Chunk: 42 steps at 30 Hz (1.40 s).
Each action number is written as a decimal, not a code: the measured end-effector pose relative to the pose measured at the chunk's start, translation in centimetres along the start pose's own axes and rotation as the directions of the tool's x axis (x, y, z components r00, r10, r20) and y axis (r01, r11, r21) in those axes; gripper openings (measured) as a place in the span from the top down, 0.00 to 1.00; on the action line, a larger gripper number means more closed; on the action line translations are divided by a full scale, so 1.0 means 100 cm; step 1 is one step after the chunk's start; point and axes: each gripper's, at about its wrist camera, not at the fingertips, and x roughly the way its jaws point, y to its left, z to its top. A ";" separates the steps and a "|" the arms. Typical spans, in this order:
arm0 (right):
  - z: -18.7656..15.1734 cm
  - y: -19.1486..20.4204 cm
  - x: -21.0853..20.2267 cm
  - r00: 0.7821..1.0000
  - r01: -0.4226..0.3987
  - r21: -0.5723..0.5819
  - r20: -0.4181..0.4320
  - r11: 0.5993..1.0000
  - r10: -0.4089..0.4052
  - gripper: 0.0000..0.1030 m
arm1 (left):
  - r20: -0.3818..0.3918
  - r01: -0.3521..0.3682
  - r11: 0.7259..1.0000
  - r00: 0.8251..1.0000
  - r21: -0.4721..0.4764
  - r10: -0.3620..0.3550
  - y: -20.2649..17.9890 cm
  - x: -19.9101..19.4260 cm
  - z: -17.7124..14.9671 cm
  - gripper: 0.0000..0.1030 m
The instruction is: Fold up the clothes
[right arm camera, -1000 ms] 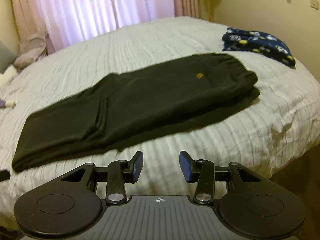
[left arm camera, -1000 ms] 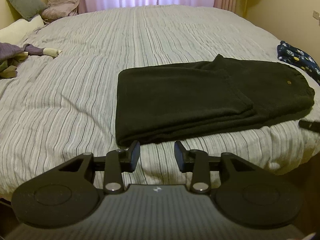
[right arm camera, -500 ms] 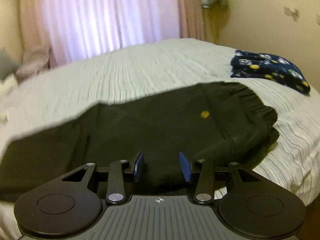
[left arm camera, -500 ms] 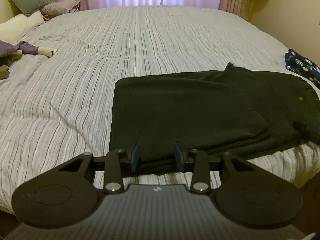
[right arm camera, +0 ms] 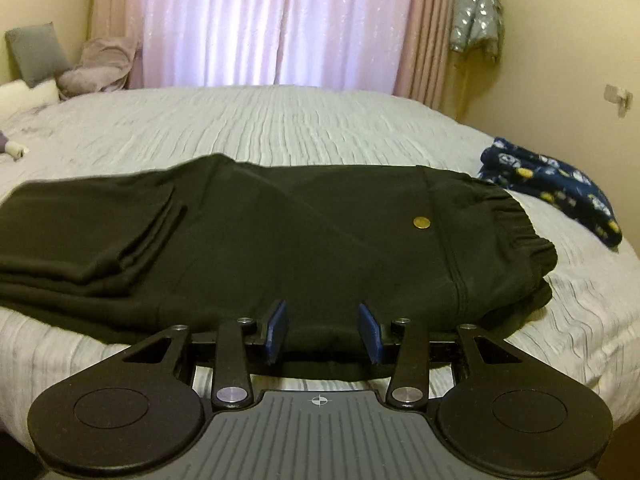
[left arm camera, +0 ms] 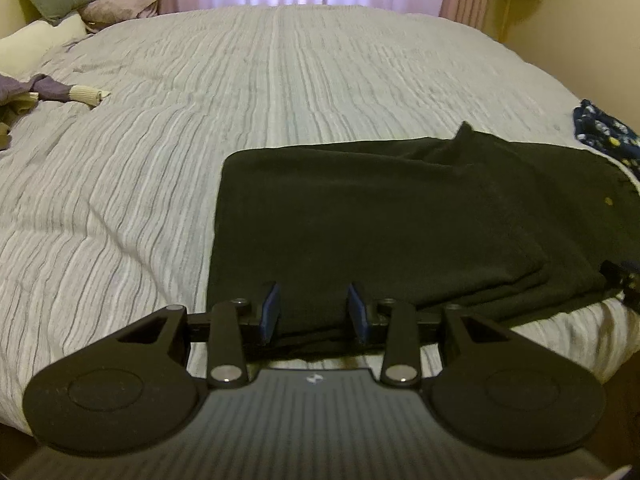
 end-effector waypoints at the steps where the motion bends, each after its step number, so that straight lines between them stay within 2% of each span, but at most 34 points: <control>1: 0.005 -0.005 -0.005 1.000 -0.016 0.043 -0.003 0.999 0.017 0.57 | -0.001 0.006 1.000 1.000 -0.002 -0.006 0.000 -0.001 0.000 0.68; 3: 0.011 -0.025 -0.014 0.997 -0.072 0.199 0.001 0.977 0.073 0.57 | -0.002 0.012 1.000 1.000 -0.005 -0.012 0.000 -0.002 -0.001 0.68; 4: 0.009 -0.038 -0.017 0.995 -0.100 0.293 0.004 0.951 0.103 0.57 | -0.002 0.013 1.000 1.000 -0.008 -0.013 0.001 -0.002 -0.001 0.68; 6: 0.004 -0.068 -0.020 0.988 -0.142 0.468 0.017 0.872 0.152 0.57 | -0.002 0.018 1.000 1.000 -0.011 -0.018 0.001 -0.002 -0.001 0.68; 10: -0.016 -0.127 -0.019 0.980 -0.174 0.738 0.067 0.652 0.186 0.56 | -0.001 0.035 0.999 0.999 -0.019 -0.035 0.001 -0.002 0.000 0.68; 11: -0.019 -0.142 -0.016 0.978 -0.186 0.788 0.092 0.586 0.186 0.51 | -0.002 0.039 0.999 0.999 -0.024 -0.039 0.001 -0.002 0.001 0.67; 12: -0.023 -0.155 -0.015 0.976 -0.200 0.828 0.121 0.524 0.182 0.36 | -0.003 0.043 0.999 0.999 -0.029 -0.043 0.001 -0.002 0.001 0.67; 13: -0.028 -0.166 -0.014 0.973 -0.214 0.861 0.149 0.462 0.174 0.31 | -0.004 0.045 0.998 0.999 -0.034 -0.045 0.001 -0.001 0.001 0.67; 16: -0.034 -0.194 -0.007 0.961 -0.266 0.906 0.225 0.329 0.158 0.31 | -0.002 0.042 0.998 0.999 -0.047 -0.042 0.002 -0.001 0.002 0.67; 18: -0.033 -0.207 0.002 0.960 -0.269 0.923 0.235 0.276 0.150 0.31 | -0.003 0.046 0.997 0.999 -0.058 -0.046 0.004 -0.001 0.002 0.67; 22: -0.034 -0.219 0.027 0.971 -0.215 0.948 0.180 0.234 0.159 0.31 | -0.002 0.052 0.995 0.999 -0.079 -0.052 0.007 0.000 0.003 0.67; 26: -0.041 -0.221 0.042 0.964 -0.233 0.952 0.200 0.199 0.173 0.32 | 0.000 0.065 0.992 0.998 -0.113 -0.065 0.015 0.000 0.004 0.67; 28: -0.041 -0.221 0.044 0.959 -0.257 0.945 0.223 0.201 0.177 0.57 | 0.002 0.080 0.987 0.997 -0.137 -0.080 0.018 0.001 0.004 0.68; 29: -0.041 -0.221 0.045 0.954 -0.275 0.940 0.241 0.199 0.179 0.60 | 0.005 0.090 0.984 0.996 -0.151 -0.091 0.021 0.000 0.005 0.68; 31: -0.045 -0.222 0.046 0.939 -0.326 0.927 0.294 0.186 0.180 0.62 | 0.011 0.112 0.977 0.994 -0.180 -0.112 0.025 0.000 0.005 0.68; 33: -0.049 -0.221 0.047 0.932 -0.347 0.918 0.313 0.193 0.184 0.62 | 0.016 0.124 0.973 0.992 -0.194 -0.124 0.026 0.000 0.006 0.68; 37: -0.054 -0.222 0.061 0.933 -0.324 0.932 0.287 0.161 0.215 0.62 | 0.015 0.134 0.969 0.991 -0.206 -0.134 0.028 0.005 0.004 0.68; 38: -0.049 -0.220 0.059 0.944 -0.298 0.933 0.257 0.201 0.208 0.65 | 0.019 0.139 0.967 0.990 -0.213 -0.138 0.029 0.005 0.004 0.68; 39: -0.043 -0.217 0.057 0.955 -0.268 0.930 0.222 0.251 0.198 0.75 | 0.023 0.145 0.965 0.989 -0.219 -0.143 0.030 0.005 0.003 0.68; 40: -0.036 -0.213 0.055 0.965 -0.237 0.924 0.188 0.299 0.185 0.79 | 0.025 0.155 0.960 0.988 -0.233 -0.154 0.033 0.005 0.003 0.68; 42: -0.021 -0.205 0.049 0.982 -0.169 0.903 0.119 0.396 0.150 0.82 | 0.030 0.174 0.949 0.985 -0.263 -0.172 0.039 0.004 0.003 0.68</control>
